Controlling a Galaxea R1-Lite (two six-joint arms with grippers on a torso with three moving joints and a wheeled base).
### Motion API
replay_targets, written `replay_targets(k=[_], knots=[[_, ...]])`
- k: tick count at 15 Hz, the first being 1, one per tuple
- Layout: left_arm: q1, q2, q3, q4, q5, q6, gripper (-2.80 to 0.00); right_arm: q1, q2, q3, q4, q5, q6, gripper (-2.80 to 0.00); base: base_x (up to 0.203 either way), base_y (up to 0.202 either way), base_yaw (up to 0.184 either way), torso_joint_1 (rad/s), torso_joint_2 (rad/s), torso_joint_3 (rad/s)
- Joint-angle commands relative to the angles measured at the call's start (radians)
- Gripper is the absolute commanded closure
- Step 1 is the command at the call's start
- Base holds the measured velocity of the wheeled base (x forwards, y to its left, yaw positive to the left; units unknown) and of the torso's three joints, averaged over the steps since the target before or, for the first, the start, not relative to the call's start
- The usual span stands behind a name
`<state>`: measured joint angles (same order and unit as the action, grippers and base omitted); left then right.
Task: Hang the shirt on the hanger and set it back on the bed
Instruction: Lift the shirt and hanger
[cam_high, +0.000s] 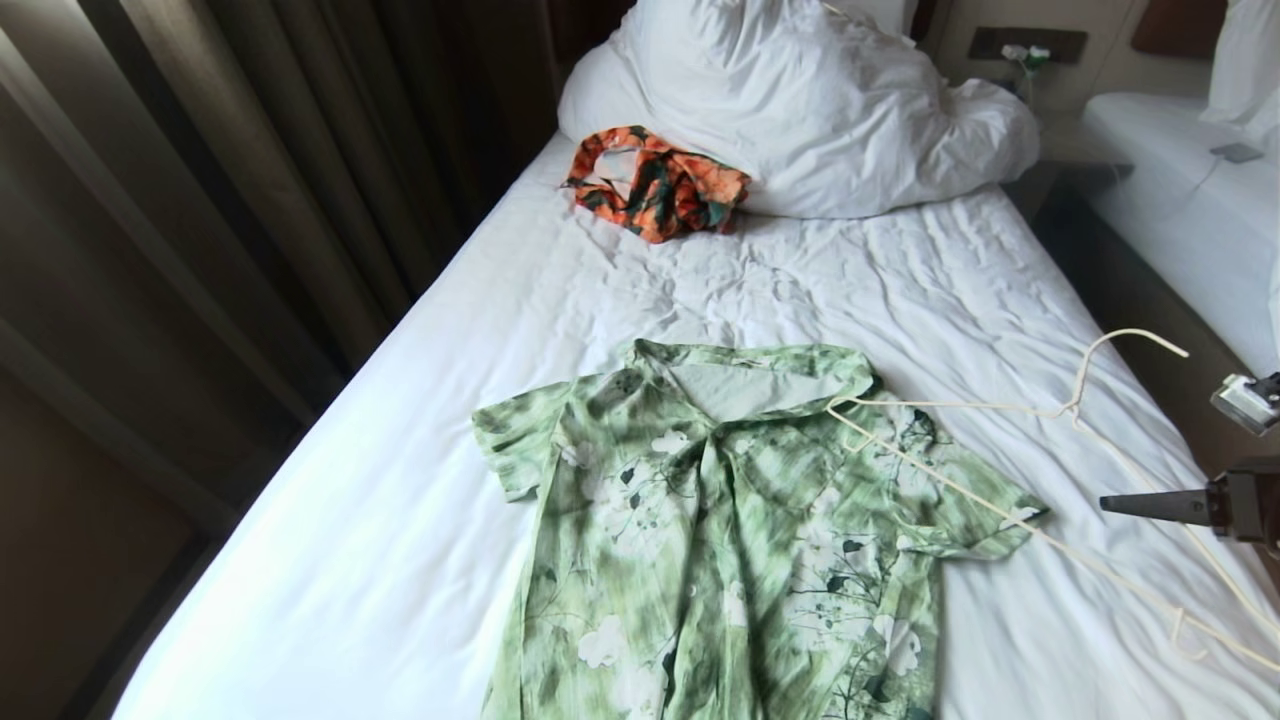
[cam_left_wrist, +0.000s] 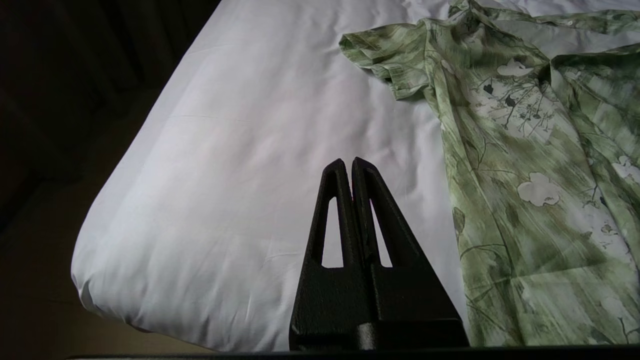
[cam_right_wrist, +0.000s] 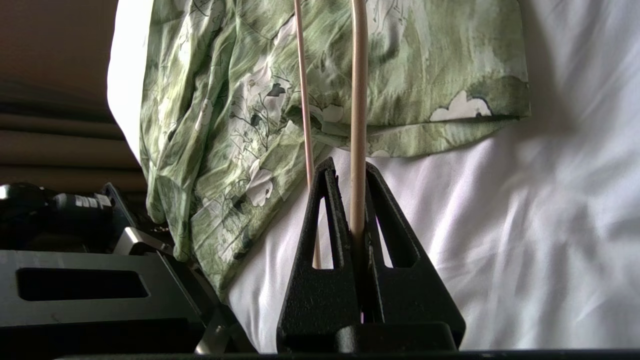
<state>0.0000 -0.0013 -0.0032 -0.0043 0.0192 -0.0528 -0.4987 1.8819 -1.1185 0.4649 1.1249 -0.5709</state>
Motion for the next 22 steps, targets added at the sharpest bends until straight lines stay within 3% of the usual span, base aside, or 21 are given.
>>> replay_targets(k=[1, 4, 6, 9, 12, 18, 22], knots=[[0.000, 0.001, 0.000, 0.000, 0.001, -0.001, 0.00, 0.004, -0.097, 0.037, 0.001, 0.007, -0.078, 0.00, 0.000, 0.000, 0.000, 0.000, 0.00, 0.000], [0.000, 0.001, 0.000, 0.000, 0.001, -0.001, 0.00, 0.018, -0.159, 0.087, 0.002, 0.009, -0.261, 0.00, 0.000, 0.000, 0.000, 0.000, 0.00, 0.000], [0.000, 0.001, 0.000, 0.000, 0.001, -0.001, 0.00, 0.043, -0.196, 0.102, -0.001, 0.010, -0.315, 0.00, 0.000, 0.000, 0.000, 0.000, 0.00, 0.000], [0.000, 0.001, 0.000, 0.000, 0.001, -0.002, 0.00, 0.105, -0.277, 0.118, -0.003, 0.020, -0.331, 0.00, 0.000, 0.000, 0.000, 0.000, 0.00, 0.000], [0.000, 0.001, 0.000, 0.000, 0.001, -0.001, 0.00, 0.122, -0.314, 0.149, -0.024, 0.086, -0.337, 0.00, 0.000, 0.000, 0.000, 0.000, 0.00, 0.000], [0.000, 0.001, 0.000, 0.000, 0.001, -0.001, 0.00, 0.219, -0.349, 0.266, -0.293, 0.187, -0.336, 0.00, 0.000, 0.000, 0.000, 0.000, 0.00, 0.000], [0.000, 0.001, 0.000, 0.000, 0.001, -0.001, 0.00, 0.304, -0.331, 0.295, -0.389, 0.193, -0.331, 0.00, 0.000, 0.000, 0.000, 0.000, 0.00, 0.000]])
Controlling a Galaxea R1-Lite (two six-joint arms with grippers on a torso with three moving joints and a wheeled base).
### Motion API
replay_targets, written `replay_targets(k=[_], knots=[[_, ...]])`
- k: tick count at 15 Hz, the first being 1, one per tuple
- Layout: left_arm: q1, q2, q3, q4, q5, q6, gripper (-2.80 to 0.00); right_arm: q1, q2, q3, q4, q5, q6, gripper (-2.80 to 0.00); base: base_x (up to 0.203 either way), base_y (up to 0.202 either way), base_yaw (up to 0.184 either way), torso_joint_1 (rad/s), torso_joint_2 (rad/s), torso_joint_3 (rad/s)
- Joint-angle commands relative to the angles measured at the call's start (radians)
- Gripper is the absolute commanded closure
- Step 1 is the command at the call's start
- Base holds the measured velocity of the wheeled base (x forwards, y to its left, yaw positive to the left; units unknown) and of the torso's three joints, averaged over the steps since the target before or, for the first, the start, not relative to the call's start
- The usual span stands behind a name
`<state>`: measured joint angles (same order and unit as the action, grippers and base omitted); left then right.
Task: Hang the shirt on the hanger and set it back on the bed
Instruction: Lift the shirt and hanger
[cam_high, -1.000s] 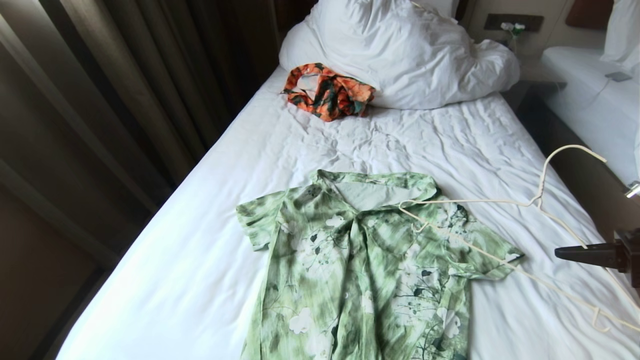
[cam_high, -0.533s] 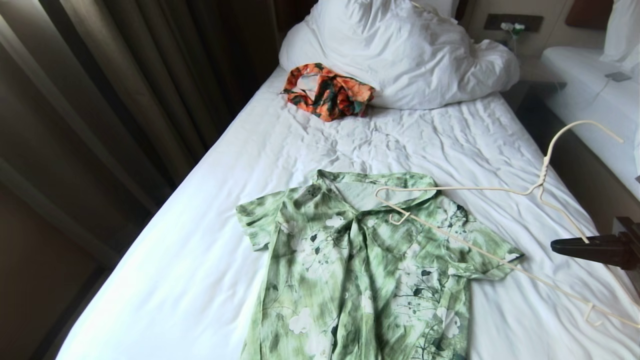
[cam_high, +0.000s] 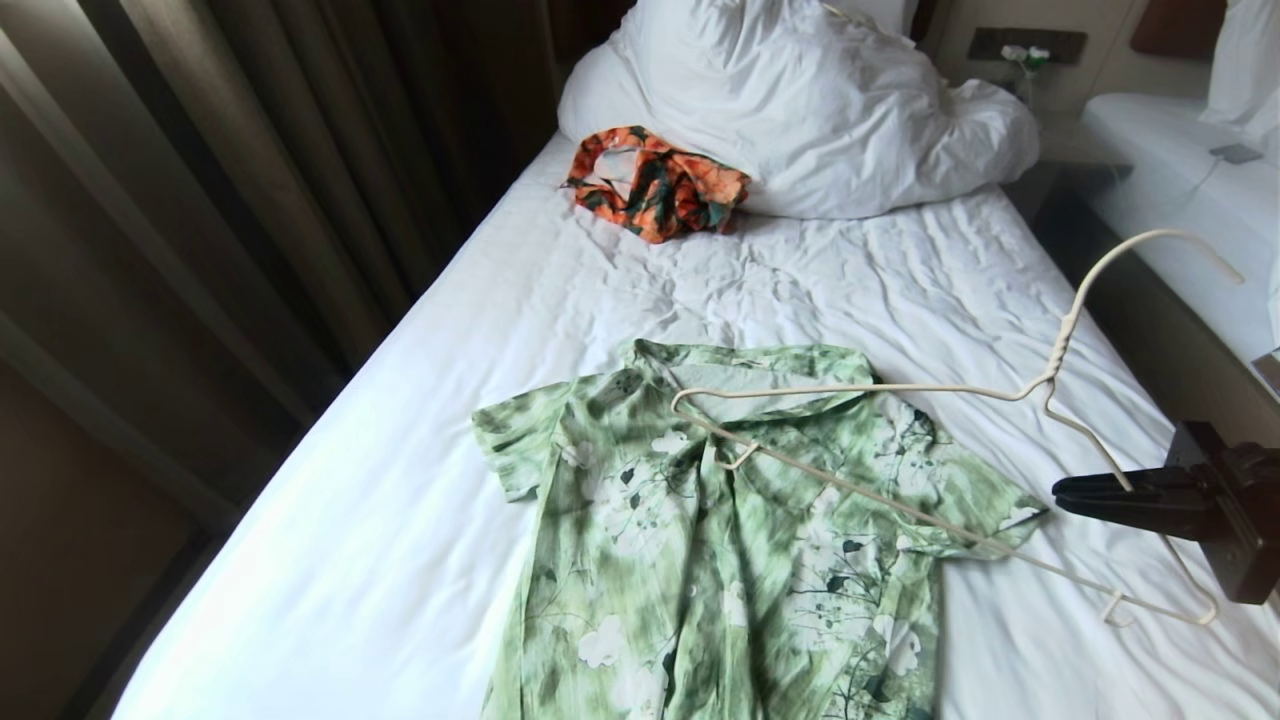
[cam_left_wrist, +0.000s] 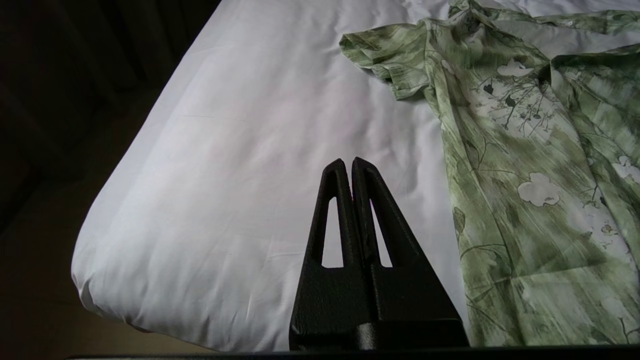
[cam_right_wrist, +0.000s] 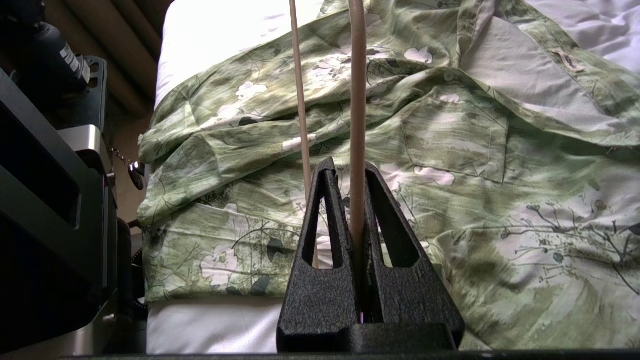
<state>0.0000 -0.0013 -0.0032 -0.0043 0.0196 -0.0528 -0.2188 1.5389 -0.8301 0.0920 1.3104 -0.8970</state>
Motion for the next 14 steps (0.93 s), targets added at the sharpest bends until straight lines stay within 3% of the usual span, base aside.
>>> replay_targets(k=[1, 5, 9, 12, 14], knots=[[0.000, 0.001, 0.000, 0.000, 0.000, -0.001, 0.00, 0.025, 0.025, 0.005, -0.047, 0.012, -0.005, 0.00, 0.000, 0.000, 0.000, 0.000, 0.00, 0.000], [0.000, 0.001, 0.000, 0.000, 0.000, -0.001, 0.00, -0.018, 0.102, -0.023, -0.186, 0.047, 0.025, 0.00, 0.000, 0.000, 0.000, 0.000, 0.00, 0.000], [0.000, 0.001, 0.000, 0.004, 0.002, 0.022, 0.00, -0.093, 0.142, -0.059, -0.207, 0.067, 0.040, 0.00, 0.000, 0.000, 0.000, 0.000, 0.00, 0.000], [0.000, 0.043, -0.084, 0.026, -0.071, 0.056, 0.00, -0.141, 0.162, -0.080, -0.207, 0.095, 0.044, 0.00, 0.000, 0.000, 0.000, 0.000, 0.00, 0.000], [-0.001, 0.185, -0.164, 0.038, -0.136, 0.053, 0.00, -0.142, 0.161, -0.084, -0.207, 0.095, 0.044, 0.00, 0.000, 0.000, 0.000, 0.000, 0.00, 0.000]])
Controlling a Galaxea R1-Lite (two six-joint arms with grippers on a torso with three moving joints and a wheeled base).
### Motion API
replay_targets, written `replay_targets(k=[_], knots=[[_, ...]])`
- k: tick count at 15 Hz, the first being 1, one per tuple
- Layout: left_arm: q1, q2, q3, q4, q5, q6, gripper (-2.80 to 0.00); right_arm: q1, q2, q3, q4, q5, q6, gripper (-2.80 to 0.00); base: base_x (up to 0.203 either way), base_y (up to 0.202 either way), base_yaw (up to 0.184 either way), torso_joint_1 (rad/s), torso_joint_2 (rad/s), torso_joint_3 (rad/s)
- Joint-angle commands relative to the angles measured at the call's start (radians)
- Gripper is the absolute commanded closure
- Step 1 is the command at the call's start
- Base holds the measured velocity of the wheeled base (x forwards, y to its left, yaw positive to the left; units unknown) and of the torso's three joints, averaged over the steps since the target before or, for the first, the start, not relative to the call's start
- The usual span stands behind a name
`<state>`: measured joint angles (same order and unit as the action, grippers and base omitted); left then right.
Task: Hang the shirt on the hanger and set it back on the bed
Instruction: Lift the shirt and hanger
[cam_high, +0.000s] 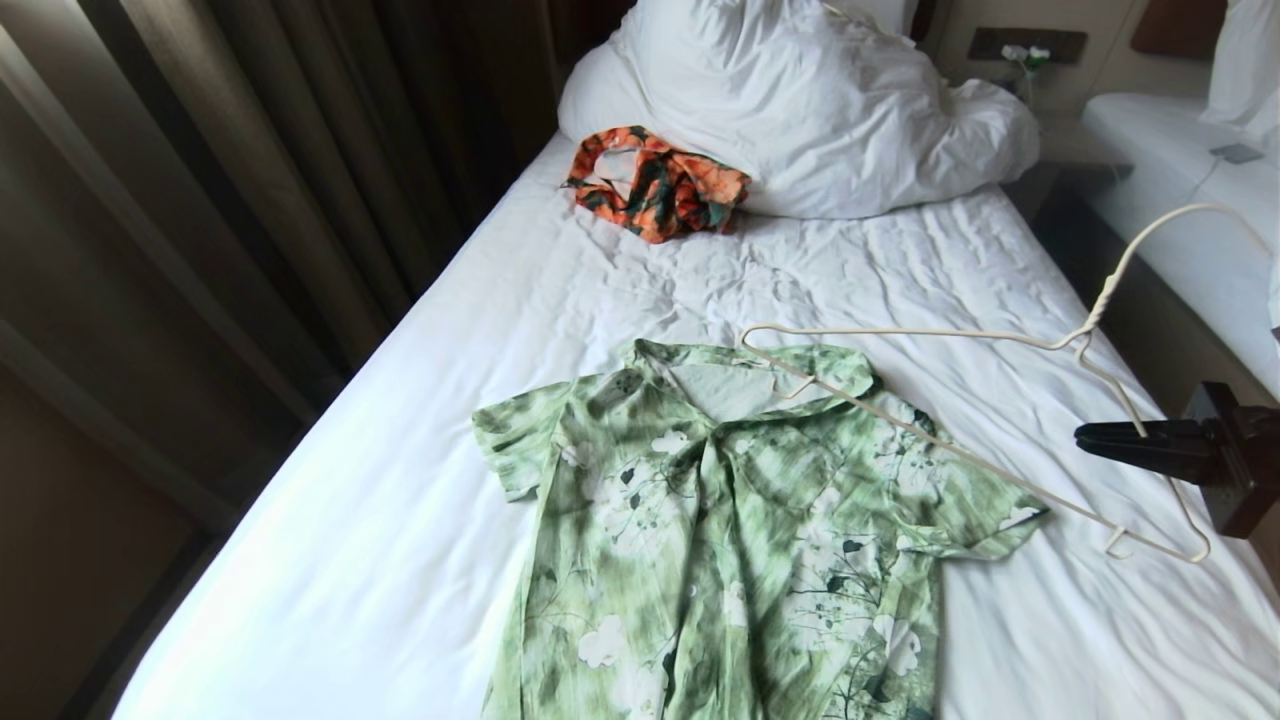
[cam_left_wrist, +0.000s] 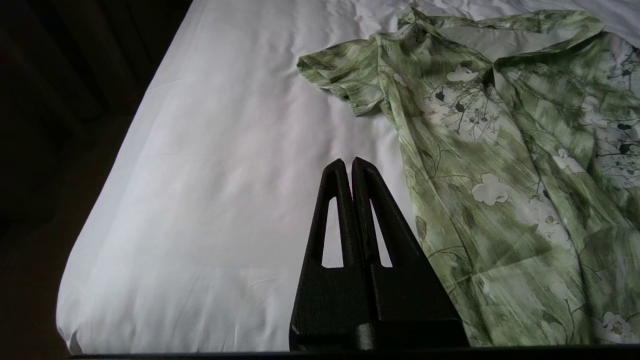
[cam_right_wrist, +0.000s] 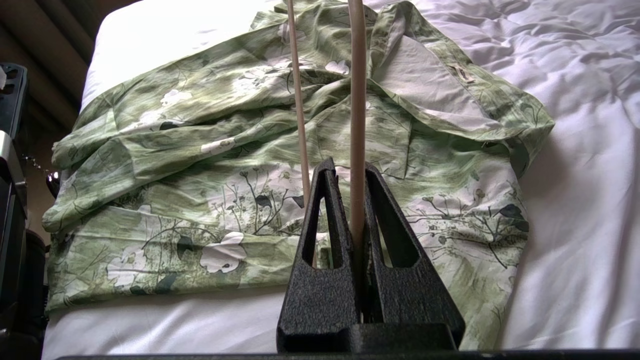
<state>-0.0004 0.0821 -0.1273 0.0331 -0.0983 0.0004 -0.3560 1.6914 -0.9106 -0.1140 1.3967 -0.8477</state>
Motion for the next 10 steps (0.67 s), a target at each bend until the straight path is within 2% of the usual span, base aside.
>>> replay_targets(k=[1, 4, 6, 10], knots=[[-0.001, 0.186, -0.076, 0.001, -0.065, -0.004, 0.00, -0.004, 0.008, -0.007, -0.001, 0.008, -0.005, 0.00, 0.000, 0.000, 0.000, 0.000, 0.00, 0.000], [-0.003, 0.498, -0.175, -0.034, -0.235, -0.031, 0.00, 0.000, 0.004, -0.007, -0.001, 0.008, -0.002, 0.00, 0.000, 0.000, 0.000, 0.000, 0.00, 0.000], [-0.024, 0.742, -0.236, -0.100, -0.331, -0.066, 0.00, -0.003, 0.001, -0.012, -0.001, 0.008, 0.001, 0.00, 0.000, 0.000, 0.000, 0.000, 0.00, 0.000], [-0.175, 1.179, -0.382, -0.262, -0.411, -0.215, 0.00, -0.032, 0.013, -0.028, -0.001, 0.008, 0.002, 0.00, 0.000, 0.000, 0.000, 0.000, 0.00, 0.000]])
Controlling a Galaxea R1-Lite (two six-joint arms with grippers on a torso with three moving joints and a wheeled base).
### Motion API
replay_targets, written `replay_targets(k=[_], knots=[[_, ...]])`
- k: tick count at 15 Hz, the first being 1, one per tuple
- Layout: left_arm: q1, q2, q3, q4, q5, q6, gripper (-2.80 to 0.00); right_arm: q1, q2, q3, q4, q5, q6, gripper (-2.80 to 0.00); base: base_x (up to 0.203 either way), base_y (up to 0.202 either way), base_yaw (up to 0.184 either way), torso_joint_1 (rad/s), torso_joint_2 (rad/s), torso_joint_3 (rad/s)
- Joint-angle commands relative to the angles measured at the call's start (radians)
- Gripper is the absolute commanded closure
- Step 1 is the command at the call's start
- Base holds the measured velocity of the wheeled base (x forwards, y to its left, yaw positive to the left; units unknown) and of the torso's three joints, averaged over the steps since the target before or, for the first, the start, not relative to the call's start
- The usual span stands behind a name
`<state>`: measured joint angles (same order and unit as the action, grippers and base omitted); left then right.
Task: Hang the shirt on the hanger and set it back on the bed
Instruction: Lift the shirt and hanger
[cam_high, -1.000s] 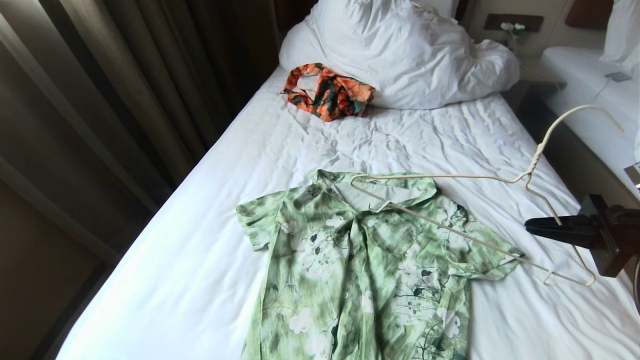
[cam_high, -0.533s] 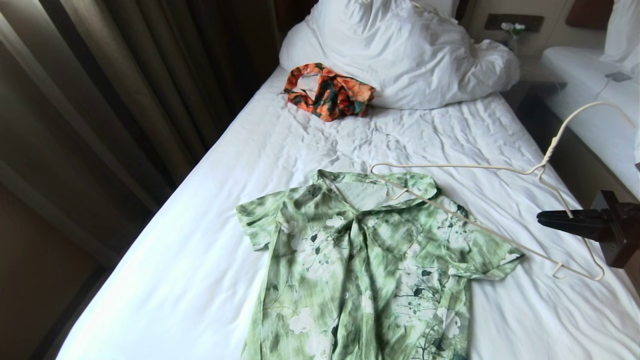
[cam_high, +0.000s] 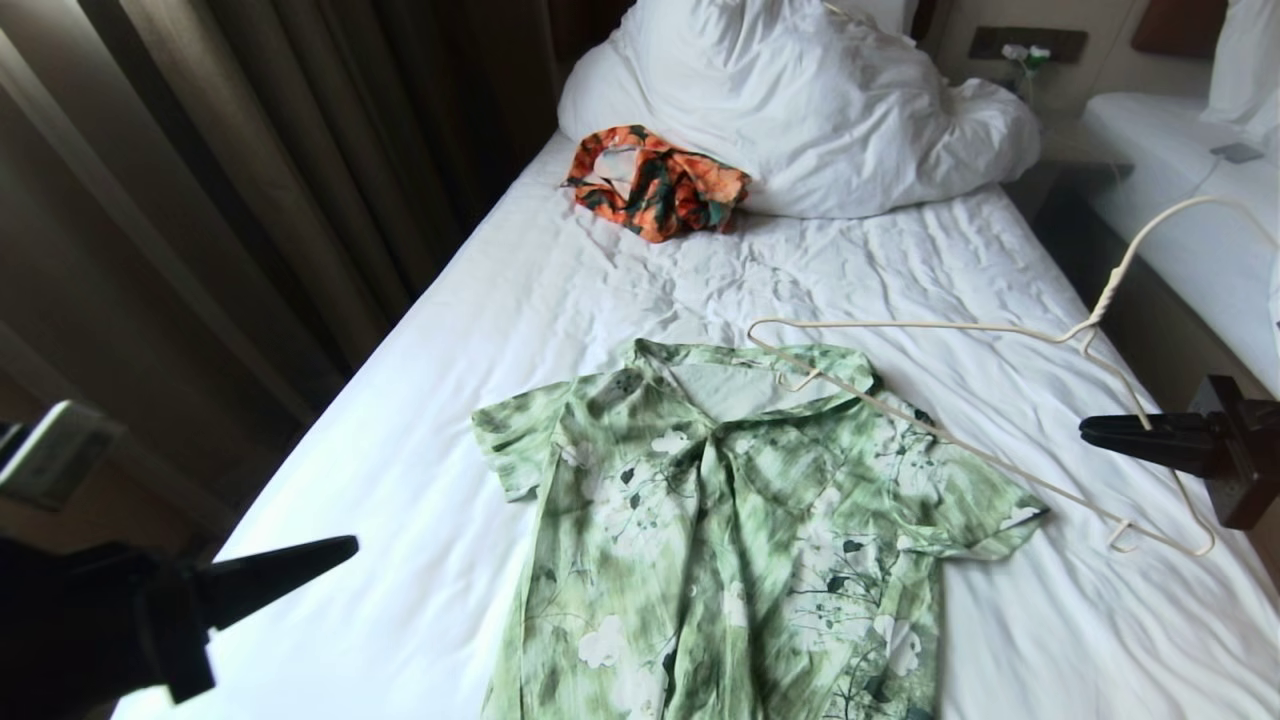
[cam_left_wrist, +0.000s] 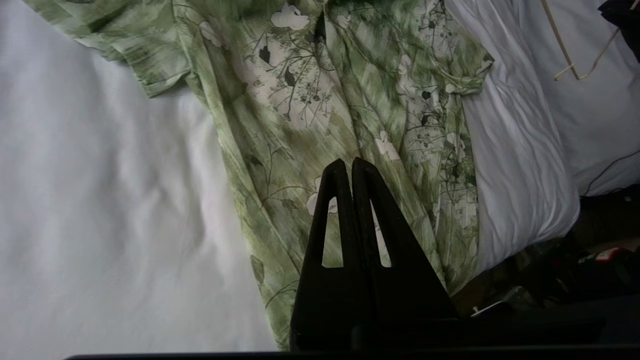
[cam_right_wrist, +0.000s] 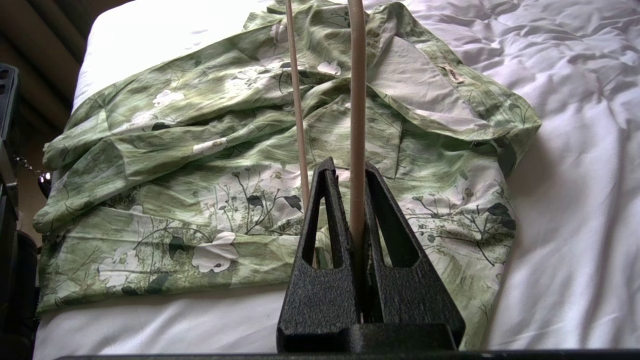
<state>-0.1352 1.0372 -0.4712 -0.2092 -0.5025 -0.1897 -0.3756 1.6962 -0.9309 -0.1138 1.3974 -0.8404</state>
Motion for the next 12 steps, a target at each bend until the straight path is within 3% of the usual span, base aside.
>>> replay_targets(k=[1, 6, 9, 12], knots=[[-0.092, 0.331, -0.088, -0.064, -0.010, -0.065, 0.00, -0.026, 0.016, -0.017, -0.001, 0.008, -0.005, 0.00, 0.000, 0.000, 0.000, 0.000, 0.00, 0.000], [-0.280, 0.781, -0.393, -0.206, 0.072, -0.151, 0.00, -0.103, 0.046, -0.040, -0.001, 0.008, -0.005, 0.00, 0.000, 0.000, 0.000, 0.000, 0.00, 0.000], [-0.322, 1.001, -0.650, -0.225, 0.139, -0.164, 0.00, -0.137, 0.053, -0.040, -0.001, 0.008, -0.006, 0.00, 0.000, 0.000, 0.000, 0.000, 0.00, 0.000], [-0.334, 1.137, -0.825, -0.229, 0.213, -0.167, 0.00, -0.152, 0.056, -0.033, -0.001, 0.008, -0.006, 0.00, 0.000, 0.000, 0.000, 0.000, 0.00, 0.000]])
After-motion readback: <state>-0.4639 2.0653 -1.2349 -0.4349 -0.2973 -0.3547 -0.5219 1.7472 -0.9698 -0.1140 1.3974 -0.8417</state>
